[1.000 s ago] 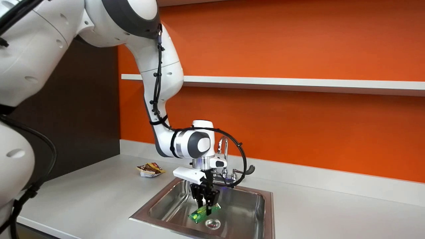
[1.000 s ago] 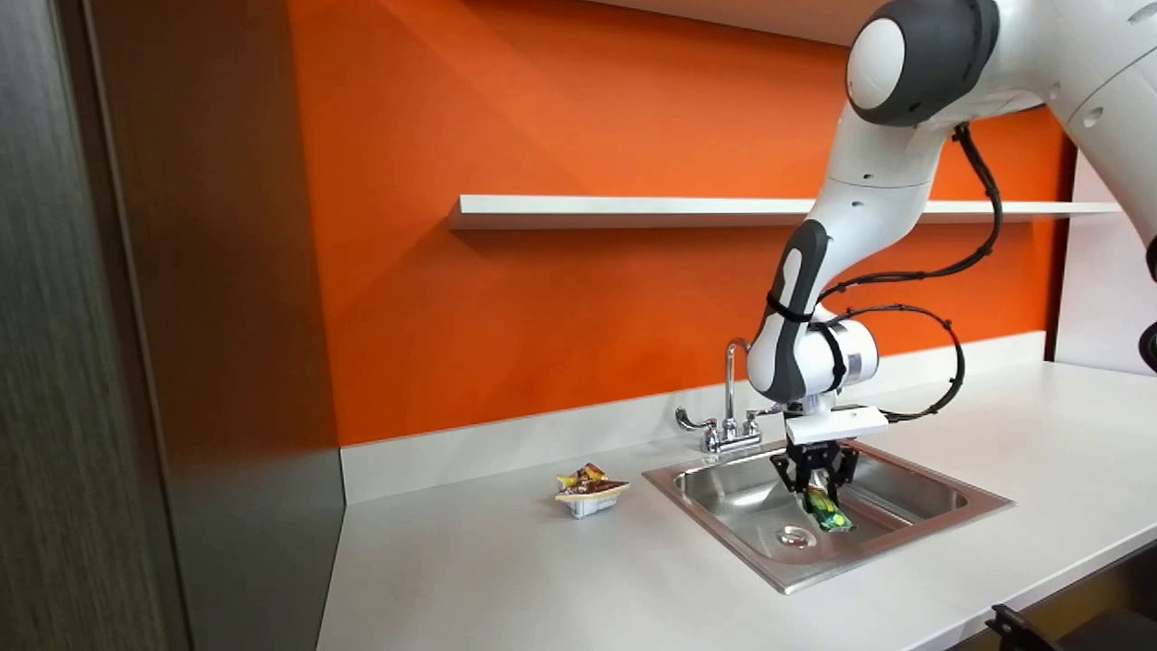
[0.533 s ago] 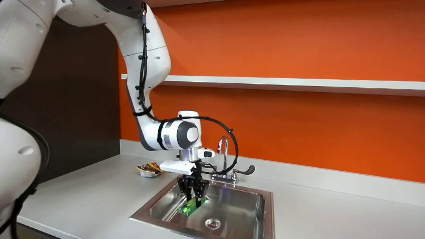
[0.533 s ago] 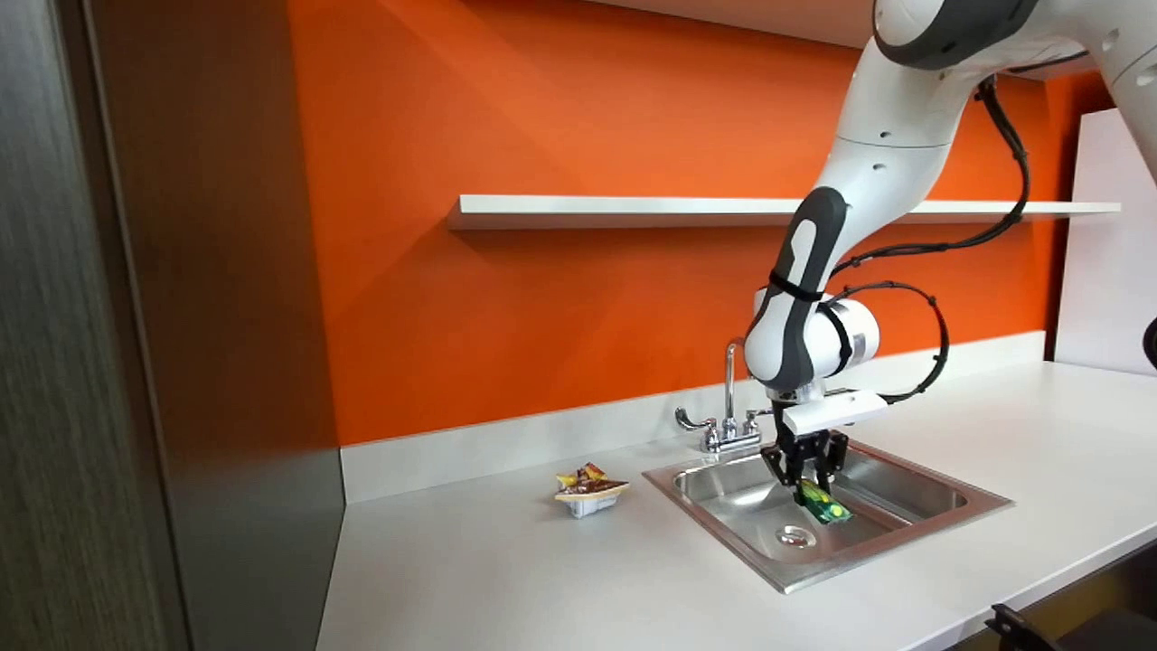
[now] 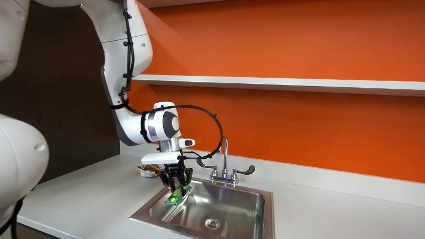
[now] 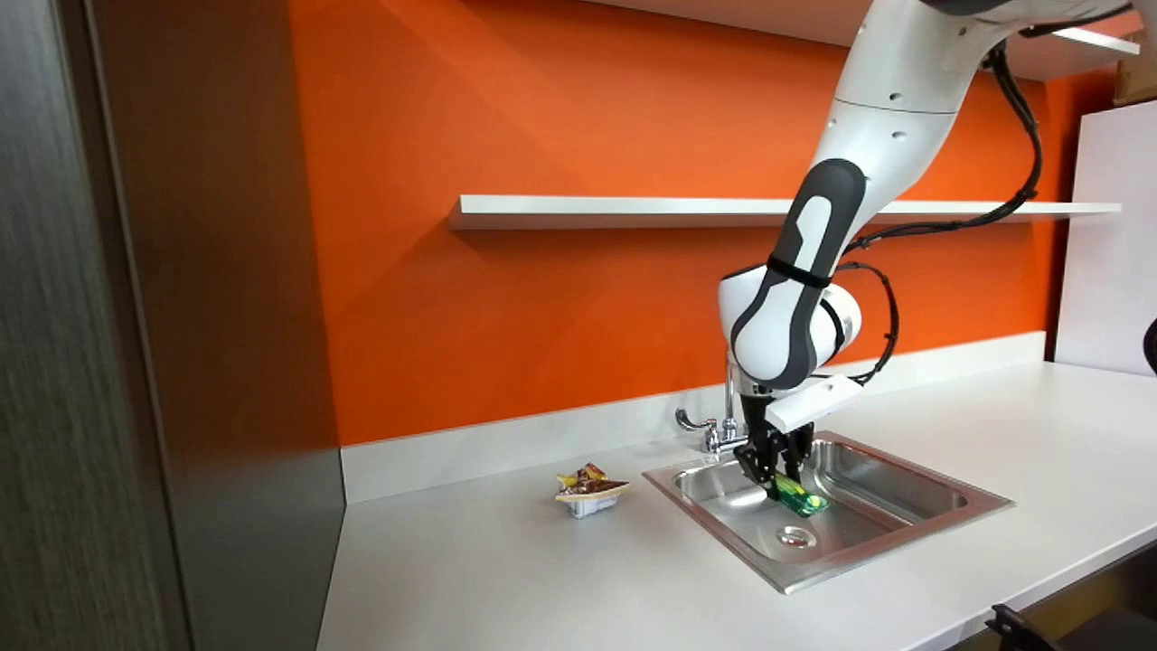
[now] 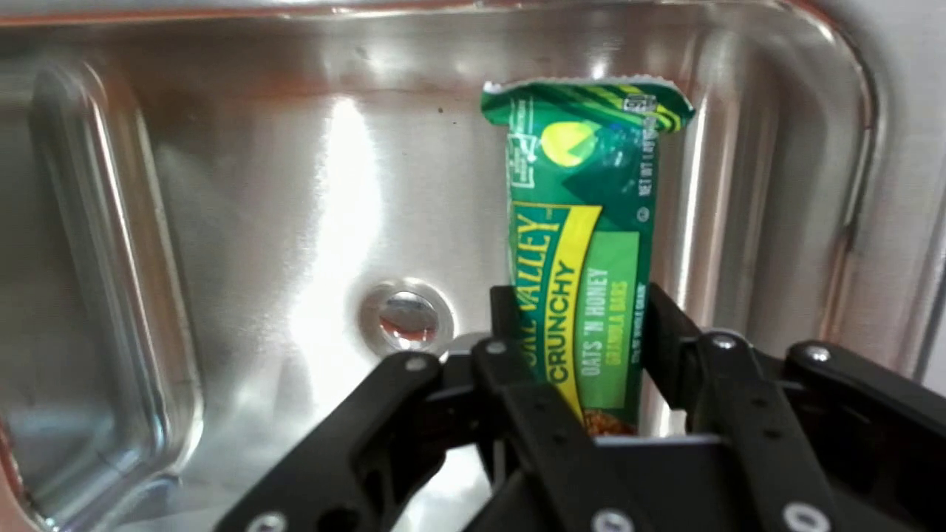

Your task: Remove the snacks bar from the sink and place it on the counter top

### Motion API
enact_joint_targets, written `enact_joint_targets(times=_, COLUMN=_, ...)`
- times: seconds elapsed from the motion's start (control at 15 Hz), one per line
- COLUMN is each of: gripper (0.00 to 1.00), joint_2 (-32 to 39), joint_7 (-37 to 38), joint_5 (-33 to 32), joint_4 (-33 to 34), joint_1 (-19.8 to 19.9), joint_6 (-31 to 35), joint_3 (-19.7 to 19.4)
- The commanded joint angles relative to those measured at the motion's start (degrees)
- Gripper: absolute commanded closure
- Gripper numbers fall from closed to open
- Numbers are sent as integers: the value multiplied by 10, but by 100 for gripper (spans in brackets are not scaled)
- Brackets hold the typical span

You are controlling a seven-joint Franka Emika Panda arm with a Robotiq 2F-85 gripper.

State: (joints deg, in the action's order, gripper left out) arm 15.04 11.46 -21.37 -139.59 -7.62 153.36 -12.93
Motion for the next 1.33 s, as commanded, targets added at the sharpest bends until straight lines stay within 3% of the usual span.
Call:
enact_joint_targets(times=0.0, gripper=82, joint_2=-35, joint_7=17, joint_5=-41, joint_4=-20, joint_1=-12, joint_6=-3, joint_3=26)
enact_joint_targets(times=0.8, gripper=82, joint_2=-10, joint_7=-15, joint_5=-60, joint_4=-9, joint_1=-44, joint_6=17, joint_3=116)
enact_joint_targets(times=1.27, gripper=82, joint_2=14, joint_7=-33, joint_5=-55, joint_4=-3, joint_1=-52, joint_6=26, joint_3=130)
